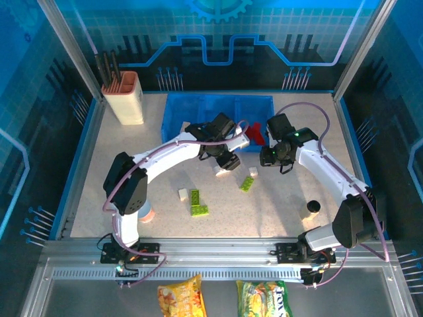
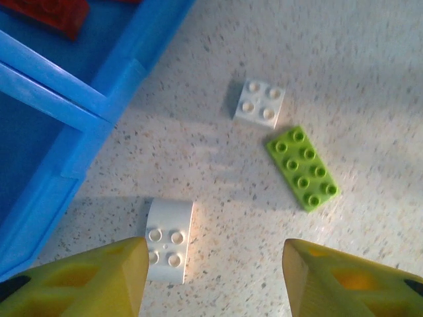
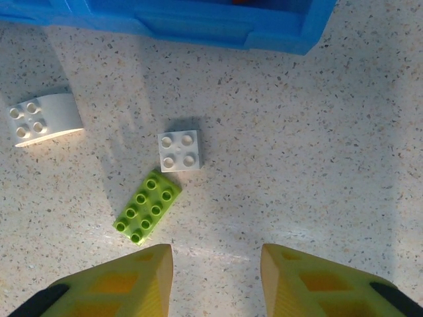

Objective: Sort the legos into containers by color
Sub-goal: Pick up the lego from the center of the table.

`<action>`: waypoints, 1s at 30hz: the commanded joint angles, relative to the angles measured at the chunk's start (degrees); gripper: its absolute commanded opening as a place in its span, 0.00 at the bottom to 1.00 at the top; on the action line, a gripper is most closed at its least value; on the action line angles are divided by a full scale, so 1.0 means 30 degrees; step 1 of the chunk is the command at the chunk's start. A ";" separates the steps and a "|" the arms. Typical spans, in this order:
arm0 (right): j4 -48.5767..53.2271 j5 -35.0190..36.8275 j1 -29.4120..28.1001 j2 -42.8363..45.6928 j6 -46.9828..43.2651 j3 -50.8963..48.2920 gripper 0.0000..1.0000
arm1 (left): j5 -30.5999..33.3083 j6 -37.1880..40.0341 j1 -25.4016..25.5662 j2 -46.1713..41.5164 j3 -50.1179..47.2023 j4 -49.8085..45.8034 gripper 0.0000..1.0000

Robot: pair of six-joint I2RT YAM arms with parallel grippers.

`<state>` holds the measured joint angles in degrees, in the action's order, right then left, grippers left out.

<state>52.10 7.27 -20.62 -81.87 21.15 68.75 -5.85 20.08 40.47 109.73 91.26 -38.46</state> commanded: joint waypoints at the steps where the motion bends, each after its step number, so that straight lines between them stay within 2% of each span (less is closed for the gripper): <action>1: 0.0506 0.0416 -0.0129 0.0553 -0.0015 0.0296 0.40 | 0.0195 0.2307 -0.0215 0.1268 0.0806 -0.1873 0.57; 30: 0.0653 0.0416 0.0367 0.1378 -0.0106 -0.0541 0.40 | 0.2519 0.1570 -0.0687 0.5982 0.4021 -0.5072 0.56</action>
<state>52.73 7.57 -20.18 -79.09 21.12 68.20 0.12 25.43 38.57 125.93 101.38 -50.74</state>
